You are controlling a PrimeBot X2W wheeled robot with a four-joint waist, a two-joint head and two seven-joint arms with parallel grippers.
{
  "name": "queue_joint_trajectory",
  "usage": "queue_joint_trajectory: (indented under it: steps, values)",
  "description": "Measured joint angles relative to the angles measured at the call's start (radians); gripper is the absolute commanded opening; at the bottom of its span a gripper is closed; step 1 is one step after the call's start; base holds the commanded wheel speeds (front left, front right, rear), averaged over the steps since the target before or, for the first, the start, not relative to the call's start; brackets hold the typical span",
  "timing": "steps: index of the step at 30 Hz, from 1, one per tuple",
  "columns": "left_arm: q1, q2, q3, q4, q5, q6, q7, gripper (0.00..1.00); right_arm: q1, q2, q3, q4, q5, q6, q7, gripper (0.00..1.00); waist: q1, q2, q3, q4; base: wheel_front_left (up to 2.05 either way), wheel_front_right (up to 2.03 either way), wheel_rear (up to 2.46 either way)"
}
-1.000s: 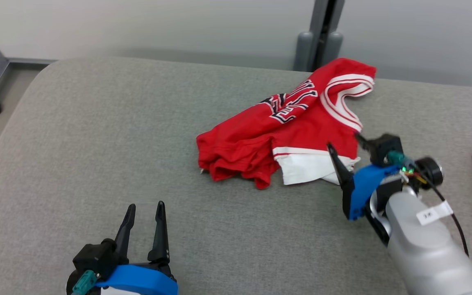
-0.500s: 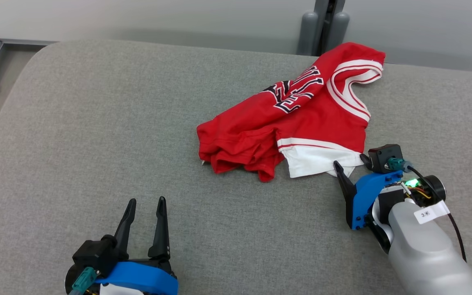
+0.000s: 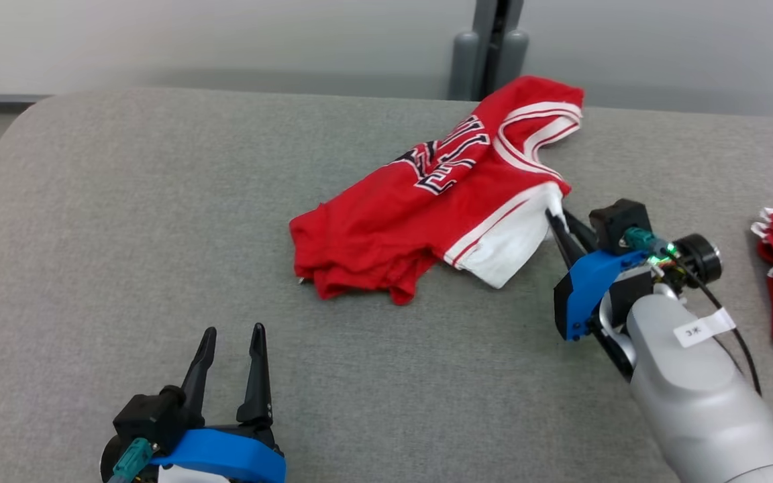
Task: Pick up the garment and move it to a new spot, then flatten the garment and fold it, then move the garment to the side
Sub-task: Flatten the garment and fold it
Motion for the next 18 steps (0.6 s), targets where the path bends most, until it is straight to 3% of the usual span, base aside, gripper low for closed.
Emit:
queue_joint_trajectory:
  steps: [5, 9, 13, 18]
  values:
    - [0.009, 0.007, 0.000, -0.003, -0.001, 0.005, 0.000, 1.00, 0.025, -0.036, 0.014, -0.136, -0.009, 0.000, -0.002, 0.00, 0.0000, 0.0000, -0.028, -0.055, 0.00, 0.00, 0.00]
    - [0.018, 0.014, 0.005, -0.011, -0.003, 0.010, 0.002, 1.00, 0.123, -0.082, -0.016, -0.313, 0.001, 0.000, 0.045, 0.00, 0.0000, 0.0000, -0.049, -0.100, 0.00, 0.00, 0.00]
    - [0.029, 0.019, 0.008, -0.023, -0.004, 0.017, 0.005, 1.00, 0.321, -0.107, -0.075, -0.538, 0.005, 0.000, 0.132, 0.00, 0.0000, 0.0000, -0.065, -0.136, 0.00, 0.00, 0.00]
    - [0.030, 0.028, 0.012, -0.038, -0.005, 0.022, 0.009, 1.00, 0.612, -0.082, -0.181, -0.787, -0.027, 0.000, 0.236, 0.00, 0.0000, 0.0000, -0.062, -0.154, 0.00, 0.00, 0.00]
